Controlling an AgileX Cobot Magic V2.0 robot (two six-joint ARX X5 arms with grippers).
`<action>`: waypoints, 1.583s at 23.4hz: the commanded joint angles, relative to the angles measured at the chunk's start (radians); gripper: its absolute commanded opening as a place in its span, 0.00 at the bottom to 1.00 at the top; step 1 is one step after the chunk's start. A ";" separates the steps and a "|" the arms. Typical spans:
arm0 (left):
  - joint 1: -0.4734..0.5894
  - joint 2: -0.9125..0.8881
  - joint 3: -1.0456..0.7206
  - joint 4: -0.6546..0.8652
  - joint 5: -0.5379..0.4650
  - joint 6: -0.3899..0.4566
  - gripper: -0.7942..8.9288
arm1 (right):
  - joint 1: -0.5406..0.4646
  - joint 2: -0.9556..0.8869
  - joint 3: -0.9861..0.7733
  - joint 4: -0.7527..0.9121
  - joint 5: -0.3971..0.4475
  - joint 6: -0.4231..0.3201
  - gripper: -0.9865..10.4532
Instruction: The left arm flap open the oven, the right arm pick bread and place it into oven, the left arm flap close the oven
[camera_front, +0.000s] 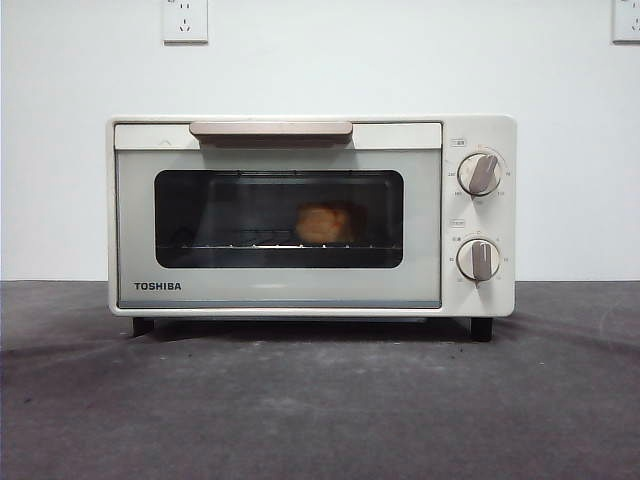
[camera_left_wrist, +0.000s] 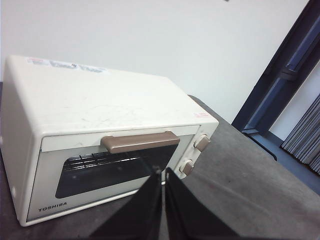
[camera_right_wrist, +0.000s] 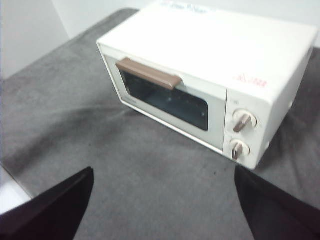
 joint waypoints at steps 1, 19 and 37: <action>-0.002 -0.008 0.013 -0.030 -0.005 0.036 0.10 | 0.006 0.004 0.013 0.032 -0.002 -0.011 0.48; -0.029 -0.009 0.013 -0.172 -0.032 0.170 0.10 | 0.006 0.004 0.013 0.023 -0.002 -0.010 0.10; -0.027 -0.027 -0.035 -0.097 -0.031 0.170 0.10 | 0.006 0.003 0.013 0.072 -0.002 -0.008 0.10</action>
